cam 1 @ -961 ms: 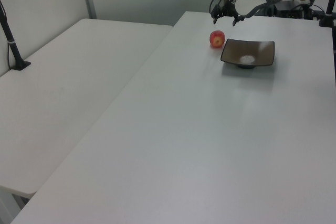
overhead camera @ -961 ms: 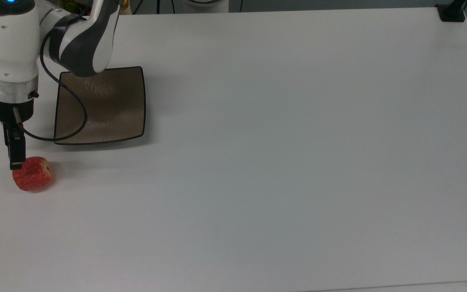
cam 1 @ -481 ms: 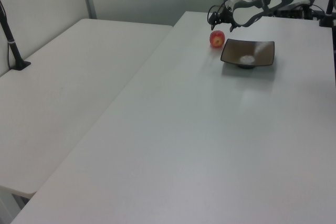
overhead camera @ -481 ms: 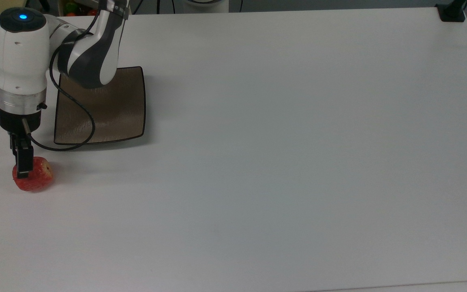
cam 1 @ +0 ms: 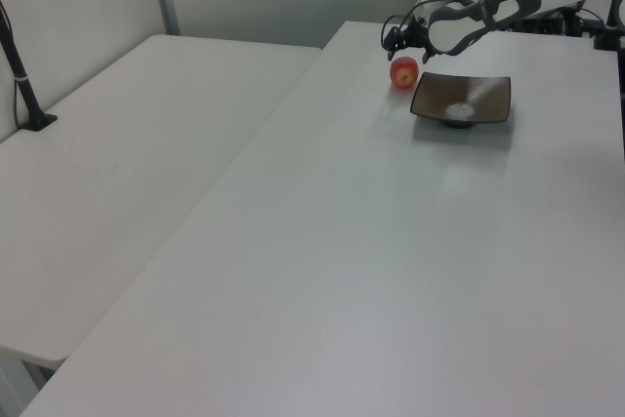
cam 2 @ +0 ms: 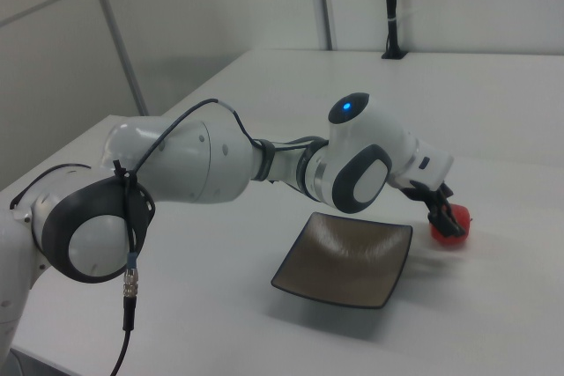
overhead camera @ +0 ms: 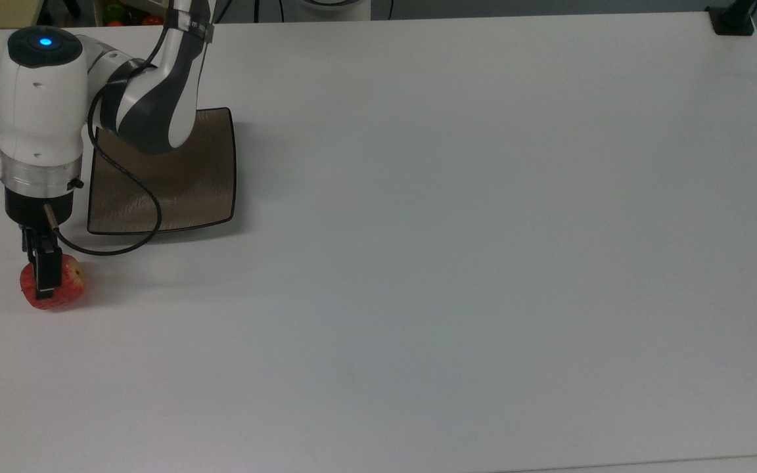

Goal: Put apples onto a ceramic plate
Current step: 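Close the gripper around the red apple and lift it, then carry the apple over the brown plate and release it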

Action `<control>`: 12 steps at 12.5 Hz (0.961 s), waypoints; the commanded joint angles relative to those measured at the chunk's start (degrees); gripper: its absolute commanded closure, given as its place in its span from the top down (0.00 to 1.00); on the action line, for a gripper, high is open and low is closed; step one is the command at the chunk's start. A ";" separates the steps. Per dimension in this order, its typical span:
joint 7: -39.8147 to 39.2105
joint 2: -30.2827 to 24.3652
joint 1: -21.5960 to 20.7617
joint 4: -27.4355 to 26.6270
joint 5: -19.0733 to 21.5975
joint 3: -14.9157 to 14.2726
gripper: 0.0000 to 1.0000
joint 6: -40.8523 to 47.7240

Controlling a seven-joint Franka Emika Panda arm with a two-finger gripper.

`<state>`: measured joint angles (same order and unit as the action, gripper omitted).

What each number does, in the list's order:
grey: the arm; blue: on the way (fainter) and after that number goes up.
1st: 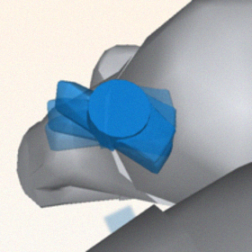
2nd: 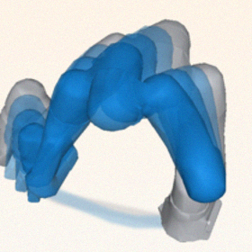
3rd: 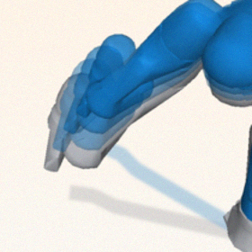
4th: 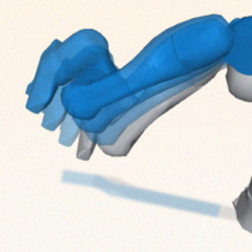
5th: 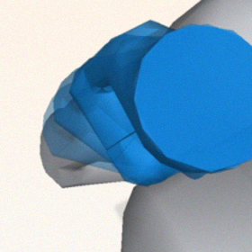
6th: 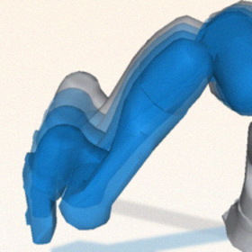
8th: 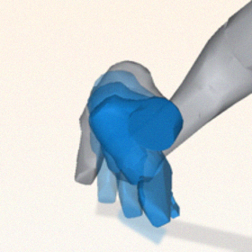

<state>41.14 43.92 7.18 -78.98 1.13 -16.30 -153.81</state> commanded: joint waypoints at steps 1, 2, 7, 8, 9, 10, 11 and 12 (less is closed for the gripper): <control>1.58 1.69 -0.14 1.28 -2.44 0.13 1.00 -0.79; 1.58 1.87 -0.14 1.28 -2.62 0.13 1.00 -0.79; 2.54 1.87 0.12 1.19 -6.58 1.27 0.58 -0.70; 2.81 1.79 0.21 1.19 -6.58 1.27 0.58 -0.70; 2.81 1.18 0.47 1.19 -6.58 1.36 0.58 -0.62; 2.72 -0.22 1.34 0.84 -6.66 2.23 0.58 -0.53; 2.63 -2.24 2.83 0.49 -6.93 3.98 0.59 -0.35; 2.55 -4.78 4.06 -1.25 -7.28 5.13 0.59 -0.26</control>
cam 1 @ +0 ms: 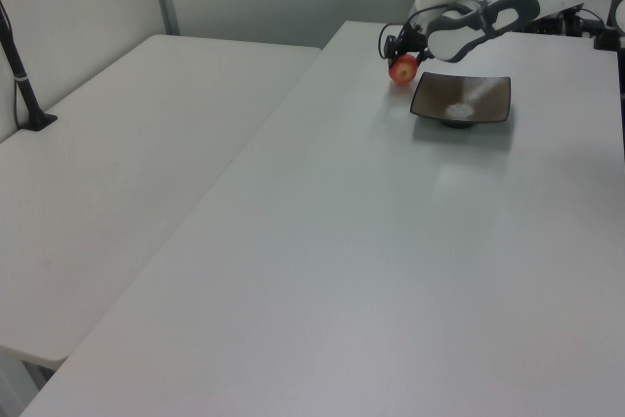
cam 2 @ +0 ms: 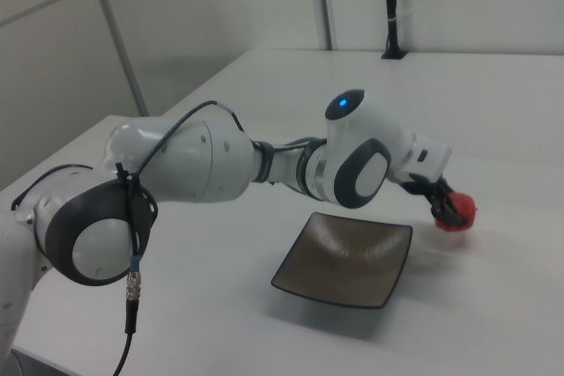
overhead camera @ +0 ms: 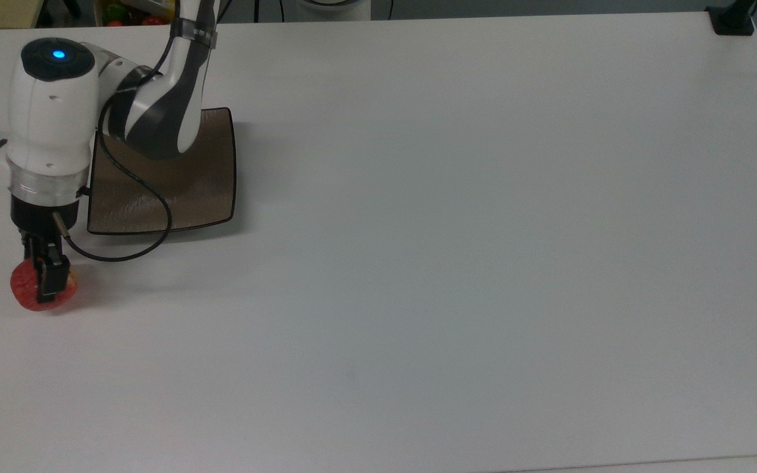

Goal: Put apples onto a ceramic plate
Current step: 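Carry the apple over the brown plate and release it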

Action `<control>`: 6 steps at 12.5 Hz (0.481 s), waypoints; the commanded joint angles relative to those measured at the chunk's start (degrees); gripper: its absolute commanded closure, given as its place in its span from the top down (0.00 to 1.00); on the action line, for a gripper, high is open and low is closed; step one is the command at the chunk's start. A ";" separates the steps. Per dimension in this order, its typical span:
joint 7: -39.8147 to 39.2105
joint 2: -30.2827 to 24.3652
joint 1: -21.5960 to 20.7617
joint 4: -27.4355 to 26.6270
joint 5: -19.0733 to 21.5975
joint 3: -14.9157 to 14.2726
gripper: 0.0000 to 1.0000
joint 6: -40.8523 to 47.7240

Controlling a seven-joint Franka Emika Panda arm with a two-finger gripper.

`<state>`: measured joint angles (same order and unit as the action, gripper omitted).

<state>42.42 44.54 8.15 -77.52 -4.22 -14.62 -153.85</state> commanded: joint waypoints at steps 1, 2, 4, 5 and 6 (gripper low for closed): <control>1.18 -8.39 4.05 -4.82 -2.89 4.68 0.60 -0.05; 0.83 -11.64 5.02 -7.97 -3.42 5.99 0.60 0.13; -3.72 -19.37 5.47 -16.83 -4.75 7.41 0.60 0.22; -5.22 -22.54 5.47 -20.53 -4.75 7.59 0.60 0.22; -7.15 -25.18 5.38 -23.18 -4.75 8.11 0.60 2.22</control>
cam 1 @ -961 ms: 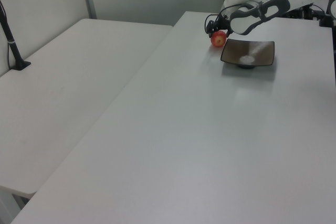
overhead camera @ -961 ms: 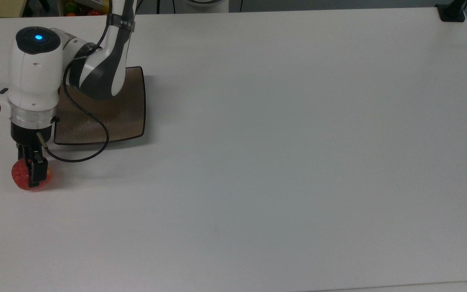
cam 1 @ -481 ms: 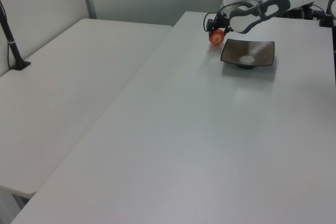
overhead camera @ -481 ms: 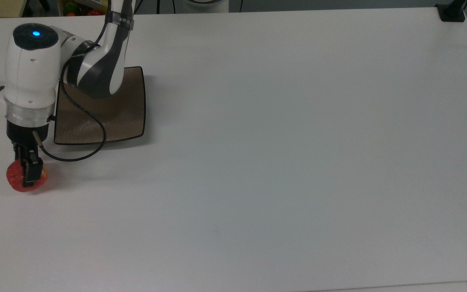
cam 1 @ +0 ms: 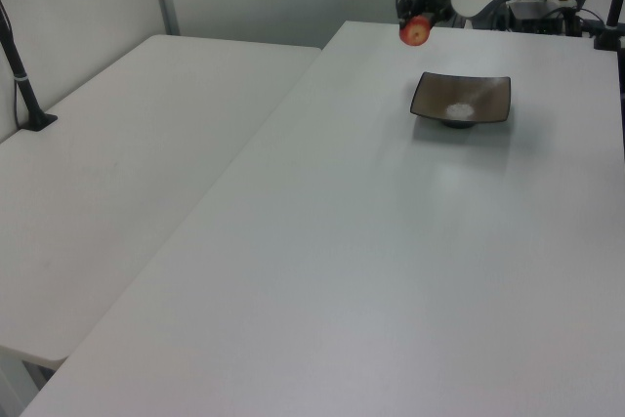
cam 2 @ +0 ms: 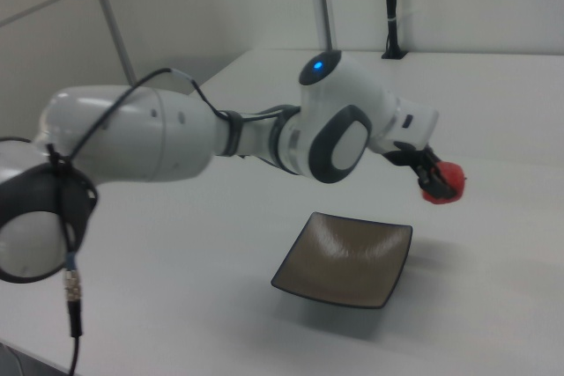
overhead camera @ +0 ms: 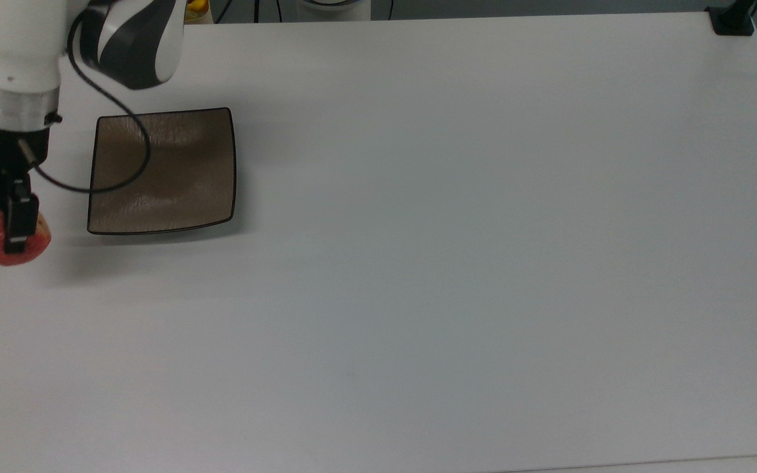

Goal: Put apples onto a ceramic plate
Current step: 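Carry the apple over the brown plate and release it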

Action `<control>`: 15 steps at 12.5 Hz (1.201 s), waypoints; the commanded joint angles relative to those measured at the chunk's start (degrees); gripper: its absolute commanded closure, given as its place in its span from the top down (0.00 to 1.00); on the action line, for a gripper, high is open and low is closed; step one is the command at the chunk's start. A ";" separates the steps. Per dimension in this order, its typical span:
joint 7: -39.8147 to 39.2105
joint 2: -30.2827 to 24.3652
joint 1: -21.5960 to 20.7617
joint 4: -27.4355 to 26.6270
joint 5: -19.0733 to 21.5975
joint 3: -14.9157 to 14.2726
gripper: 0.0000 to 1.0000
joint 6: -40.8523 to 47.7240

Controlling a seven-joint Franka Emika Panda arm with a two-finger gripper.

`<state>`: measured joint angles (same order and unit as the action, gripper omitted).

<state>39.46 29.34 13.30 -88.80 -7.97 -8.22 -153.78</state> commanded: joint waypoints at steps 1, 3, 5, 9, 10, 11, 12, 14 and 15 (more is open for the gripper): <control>-7.09 -12.26 0.23 -13.58 -0.91 2.41 0.60 6.00; -14.11 -14.91 0.32 -16.13 -0.29 4.52 0.60 14.53; -16.95 -15.63 0.15 -17.89 -0.29 6.19 0.67 18.85; -16.79 -15.36 -0.20 -17.99 -0.29 6.73 1.00 19.93; -16.70 -15.28 -0.29 -17.99 -0.29 6.73 1.00 19.93; -16.78 -15.28 -0.29 -17.90 -0.29 6.73 1.00 19.93; -16.87 -15.54 -0.29 -17.90 -0.29 6.73 1.00 20.45; -18.70 -17.72 -0.29 -17.37 -0.29 7.25 1.00 27.36; -21.68 -19.13 -0.29 -17.37 -0.29 7.43 1.00 31.31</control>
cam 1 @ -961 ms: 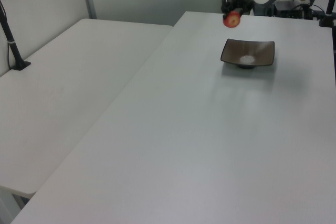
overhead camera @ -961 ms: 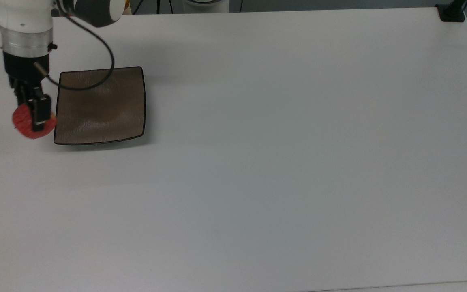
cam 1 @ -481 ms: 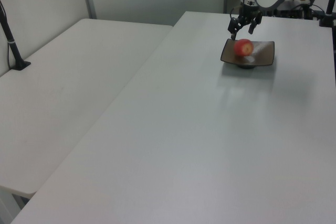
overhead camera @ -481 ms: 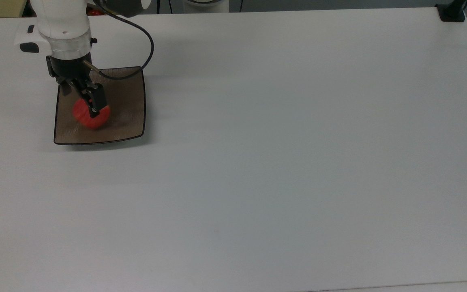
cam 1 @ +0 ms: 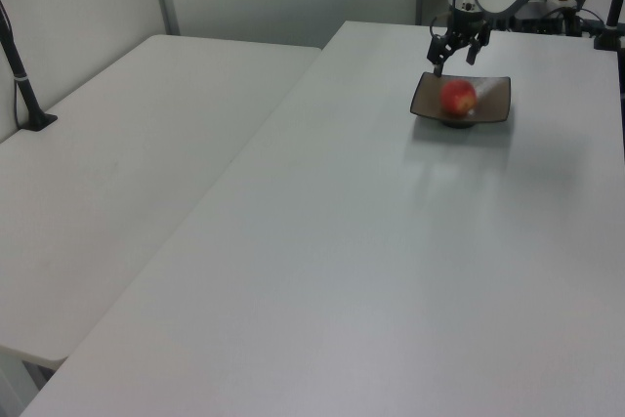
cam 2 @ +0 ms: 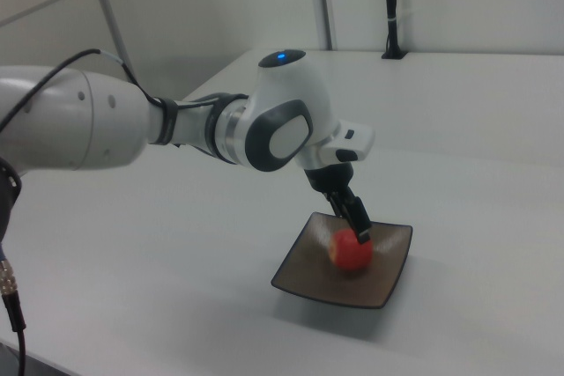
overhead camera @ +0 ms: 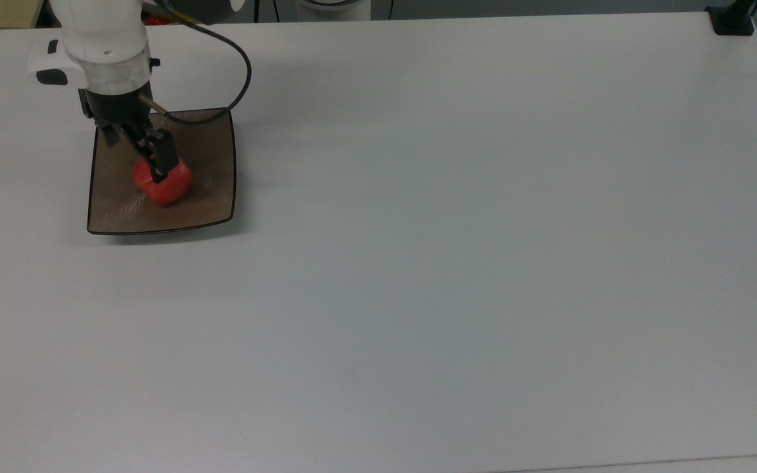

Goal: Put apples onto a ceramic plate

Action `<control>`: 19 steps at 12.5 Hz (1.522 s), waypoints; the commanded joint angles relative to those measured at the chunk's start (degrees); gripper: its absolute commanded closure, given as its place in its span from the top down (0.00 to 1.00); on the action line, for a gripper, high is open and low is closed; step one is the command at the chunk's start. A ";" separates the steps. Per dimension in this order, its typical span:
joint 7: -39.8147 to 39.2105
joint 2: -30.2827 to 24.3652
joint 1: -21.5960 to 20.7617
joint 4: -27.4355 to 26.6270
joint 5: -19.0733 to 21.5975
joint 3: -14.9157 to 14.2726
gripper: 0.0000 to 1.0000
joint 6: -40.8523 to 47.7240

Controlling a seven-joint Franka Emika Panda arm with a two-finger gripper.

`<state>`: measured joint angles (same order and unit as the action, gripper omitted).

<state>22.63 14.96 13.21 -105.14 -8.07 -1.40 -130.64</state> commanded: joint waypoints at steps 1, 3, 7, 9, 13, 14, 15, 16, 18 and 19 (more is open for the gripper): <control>-7.92 -6.25 -0.38 -0.95 -0.11 0.95 1.00 12.56; -14.86 -9.59 -3.00 -1.03 0.07 1.31 1.00 20.74; -19.20 -13.55 -9.50 -1.56 0.25 1.48 1.00 22.27; -19.20 -14.43 -11.62 -1.39 2.51 2.01 1.00 22.18; -18.33 -15.49 -14.35 -1.56 7.62 4.21 1.00 22.27; -18.32 -15.49 -14.97 -1.56 8.41 4.21 1.00 22.27; -18.32 -15.49 -15.23 -1.65 8.85 4.12 1.00 22.36; -18.93 -15.49 -15.23 -1.56 8.86 4.12 1.00 22.70; -18.59 -15.40 -16.11 -1.56 8.86 4.12 1.00 22.71; -18.41 -15.49 -16.20 -1.65 8.86 4.12 1.00 22.71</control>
<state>4.95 0.93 -1.93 -105.50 -0.34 3.08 -109.15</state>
